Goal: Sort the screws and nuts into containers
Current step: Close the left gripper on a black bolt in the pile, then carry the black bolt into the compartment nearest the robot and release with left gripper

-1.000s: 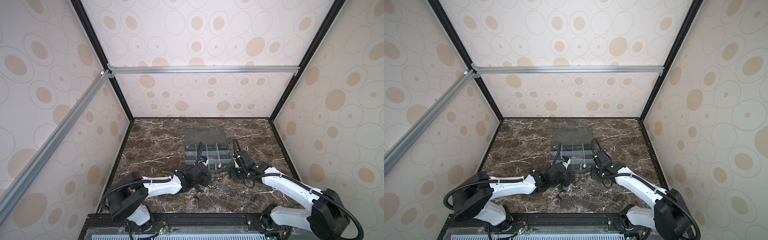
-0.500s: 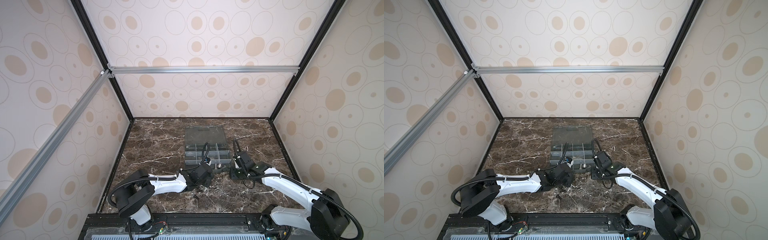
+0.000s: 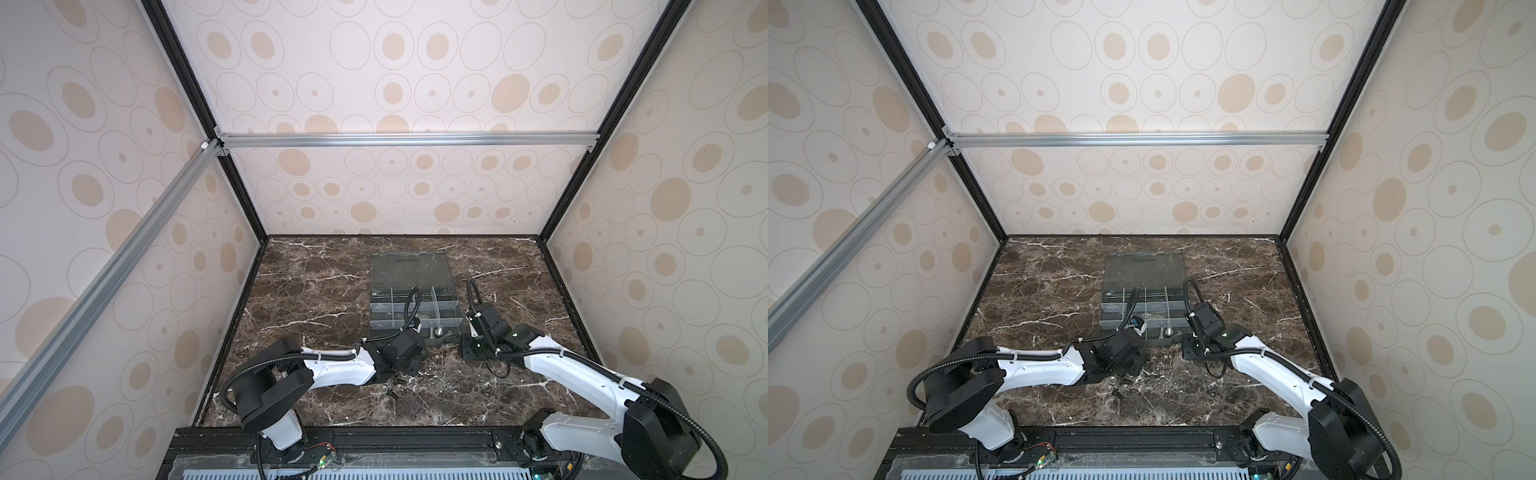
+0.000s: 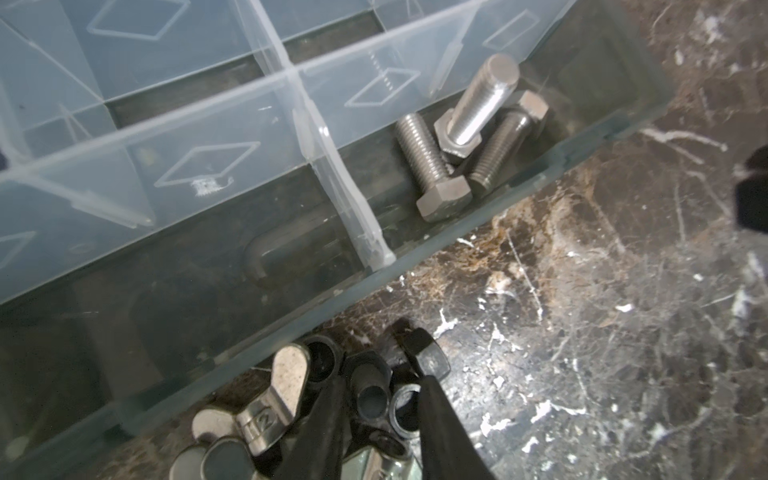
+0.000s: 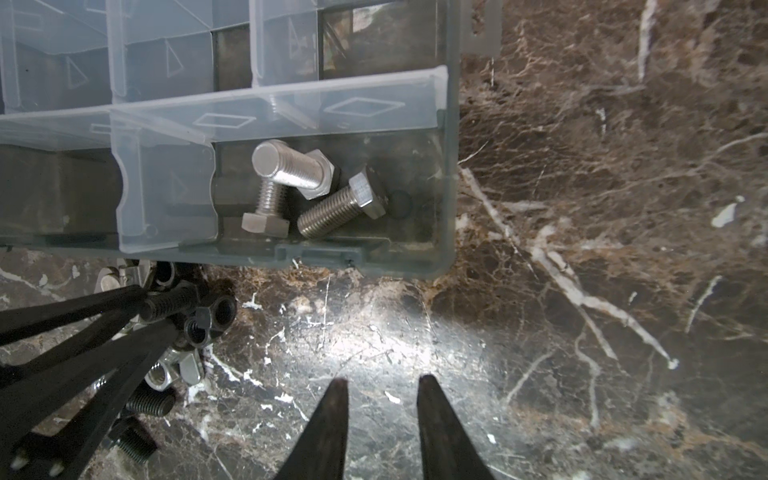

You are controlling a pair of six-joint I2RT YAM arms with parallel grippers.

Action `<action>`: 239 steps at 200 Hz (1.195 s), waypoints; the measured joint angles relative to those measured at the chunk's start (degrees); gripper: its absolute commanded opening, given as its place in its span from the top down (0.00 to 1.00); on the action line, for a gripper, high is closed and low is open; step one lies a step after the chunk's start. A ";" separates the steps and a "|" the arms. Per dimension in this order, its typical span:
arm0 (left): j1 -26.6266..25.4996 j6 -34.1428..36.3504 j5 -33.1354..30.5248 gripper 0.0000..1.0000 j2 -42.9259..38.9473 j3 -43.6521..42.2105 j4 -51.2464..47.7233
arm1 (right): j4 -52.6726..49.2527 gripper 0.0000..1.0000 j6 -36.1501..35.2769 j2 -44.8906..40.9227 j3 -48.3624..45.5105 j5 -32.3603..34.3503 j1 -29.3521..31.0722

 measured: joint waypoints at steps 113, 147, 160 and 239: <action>-0.24 0.20 -0.09 0.91 -3.13 -0.52 1.64 | -0.35 0.69 0.02 -1.79 -0.28 0.52 0.00; -0.24 0.37 -1.75 0.90 -11.02 -1.70 3.04 | -1.05 0.69 0.02 -1.88 -0.31 0.72 0.00; -0.11 0.79 -2.60 0.89 -13.90 -2.60 4.35 | -1.16 0.69 0.02 -1.88 -0.31 0.72 0.00; 7.39 2.14 -1.22 0.88 -9.94 -3.19 8.33 | -1.38 0.69 0.20 -1.88 -0.31 0.74 0.00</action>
